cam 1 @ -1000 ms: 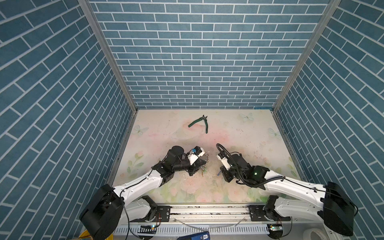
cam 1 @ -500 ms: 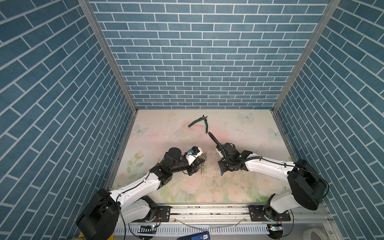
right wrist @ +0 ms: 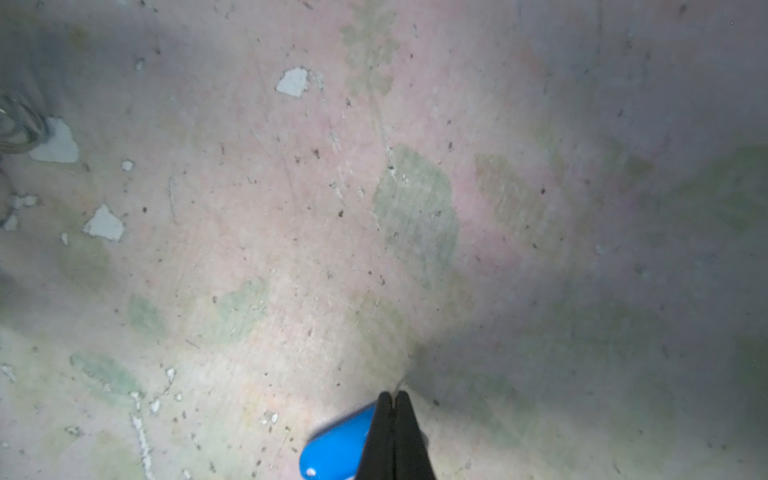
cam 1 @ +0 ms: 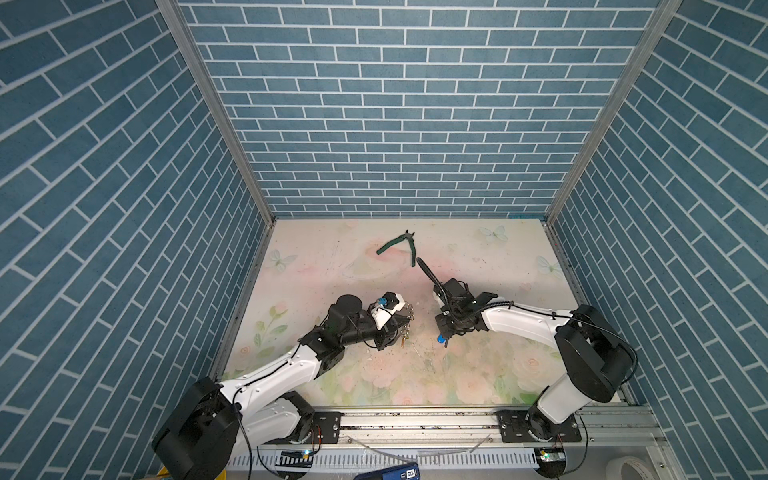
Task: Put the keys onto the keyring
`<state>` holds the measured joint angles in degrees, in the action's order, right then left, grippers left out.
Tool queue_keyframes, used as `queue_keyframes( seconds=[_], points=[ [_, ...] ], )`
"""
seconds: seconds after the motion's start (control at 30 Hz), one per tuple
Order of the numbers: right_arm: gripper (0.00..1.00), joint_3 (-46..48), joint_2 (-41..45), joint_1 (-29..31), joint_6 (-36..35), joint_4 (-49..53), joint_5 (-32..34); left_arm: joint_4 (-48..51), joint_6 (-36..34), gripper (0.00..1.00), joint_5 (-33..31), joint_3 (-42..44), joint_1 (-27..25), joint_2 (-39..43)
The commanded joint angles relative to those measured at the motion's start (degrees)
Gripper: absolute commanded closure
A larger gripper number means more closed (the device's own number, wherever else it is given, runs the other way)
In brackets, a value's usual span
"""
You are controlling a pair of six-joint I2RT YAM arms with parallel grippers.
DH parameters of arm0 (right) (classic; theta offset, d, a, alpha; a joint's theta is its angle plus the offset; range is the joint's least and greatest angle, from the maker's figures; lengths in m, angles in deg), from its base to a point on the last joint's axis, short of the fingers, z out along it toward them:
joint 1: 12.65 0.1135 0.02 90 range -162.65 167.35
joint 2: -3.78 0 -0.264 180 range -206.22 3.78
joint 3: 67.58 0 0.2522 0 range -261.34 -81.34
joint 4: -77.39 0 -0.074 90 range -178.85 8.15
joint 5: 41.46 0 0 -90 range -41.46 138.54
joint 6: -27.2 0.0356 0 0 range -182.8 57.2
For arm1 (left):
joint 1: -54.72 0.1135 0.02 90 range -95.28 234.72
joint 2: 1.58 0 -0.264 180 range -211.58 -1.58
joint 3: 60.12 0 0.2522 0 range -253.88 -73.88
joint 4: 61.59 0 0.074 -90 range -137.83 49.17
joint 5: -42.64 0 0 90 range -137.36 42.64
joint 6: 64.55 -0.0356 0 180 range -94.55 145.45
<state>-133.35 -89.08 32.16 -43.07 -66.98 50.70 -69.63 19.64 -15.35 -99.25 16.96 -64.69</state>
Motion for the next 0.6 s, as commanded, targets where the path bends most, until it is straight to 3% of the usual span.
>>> queue_keyframes(
  seconds=[0.0, 0.27, 0.57],
  points=[
    [1.0, -2.0, -0.7, -0.2, 1.7, 1.2, -0.2, -2.2, 0.2, 1.0, -0.2, 0.8, 0.4, -0.2],
    [0.82, -0.8, 0.6, -0.1, 1.7, 1.1, -0.5, -2.2, 0.4, 1.0, -0.2, 0.9, 0.6, -0.1],
    [0.76, 1.2, 3.3, -0.1, 3.2, -0.2, -1.7, -2.3, 0.6, 1.0, -0.2, 1.0, 0.7, -0.3]
  ],
)
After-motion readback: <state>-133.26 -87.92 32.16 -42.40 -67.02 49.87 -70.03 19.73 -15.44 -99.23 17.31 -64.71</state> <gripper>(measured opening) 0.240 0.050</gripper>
